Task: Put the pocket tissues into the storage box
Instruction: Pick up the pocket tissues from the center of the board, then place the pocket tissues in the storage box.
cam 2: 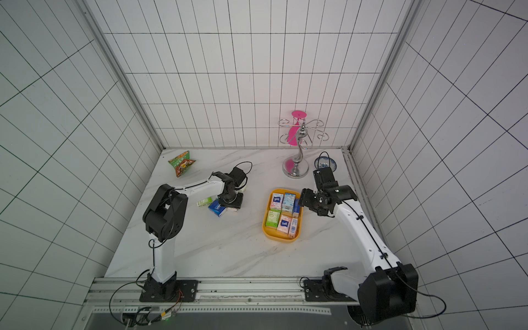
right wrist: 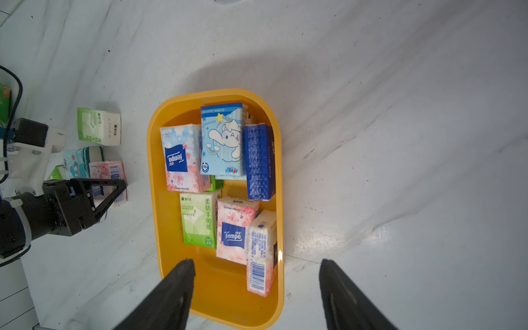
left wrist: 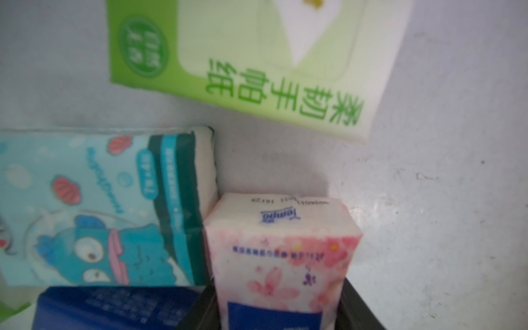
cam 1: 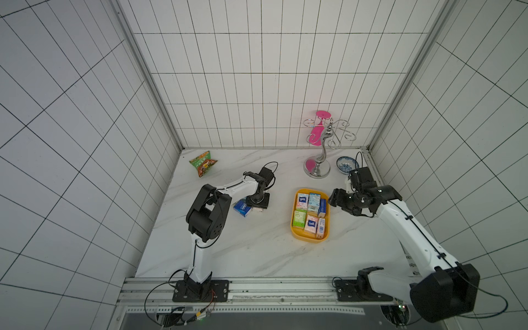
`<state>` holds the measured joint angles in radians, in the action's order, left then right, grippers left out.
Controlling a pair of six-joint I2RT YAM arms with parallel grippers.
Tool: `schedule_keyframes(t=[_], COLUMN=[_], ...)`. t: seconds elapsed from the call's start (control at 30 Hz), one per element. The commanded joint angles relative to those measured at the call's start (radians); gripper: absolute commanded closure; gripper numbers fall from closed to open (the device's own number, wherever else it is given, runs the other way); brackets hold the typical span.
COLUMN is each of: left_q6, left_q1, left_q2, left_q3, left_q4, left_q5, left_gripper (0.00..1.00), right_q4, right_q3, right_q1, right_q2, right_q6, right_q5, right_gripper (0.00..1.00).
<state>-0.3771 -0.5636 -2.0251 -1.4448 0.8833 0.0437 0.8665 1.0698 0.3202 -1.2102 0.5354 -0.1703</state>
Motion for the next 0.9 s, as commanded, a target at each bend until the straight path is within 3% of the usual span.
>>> schedule_keyframes(t=[0.0, 0.17, 0.47, 0.67, 0.87], left_q6=[-0.022, -0.069, -0.217, -0.28, -0.266], left_q1=[-0.015, -0.071, -0.251, -0.373, -0.428], left_q2=[0.063, 0.134, 0.213, 0.168, 0.063], left_q3=[0.006, -0.037, -0.134, -0.182, -0.283], left_q4=[0.007, 0.066, 0.1, 0.09, 0.137], left_q5=[-0.004, -0.014, -0.072, -0.081, -0.101], left_gripper=[0.49, 0.48, 0.46, 0.45, 0.45], right_q4=[0.023, 0.023, 0.028, 0.027, 0.028], right_q3=[0.001, -0.002, -0.016, -0.018, -0.022], right_q1=[-0.01, -0.016, -0.057, -0.076, -0.087], right_q2=[-0.007, -0.012, 0.006, 0.009, 0.015], right_q6=[-0.003, -0.009, -0.019, -0.019, -0.02], right_q5=[0.018, 0.022, 0.023, 0.028, 0.023], right_gripper=[0.27, 0.27, 0.27, 0.27, 0.27])
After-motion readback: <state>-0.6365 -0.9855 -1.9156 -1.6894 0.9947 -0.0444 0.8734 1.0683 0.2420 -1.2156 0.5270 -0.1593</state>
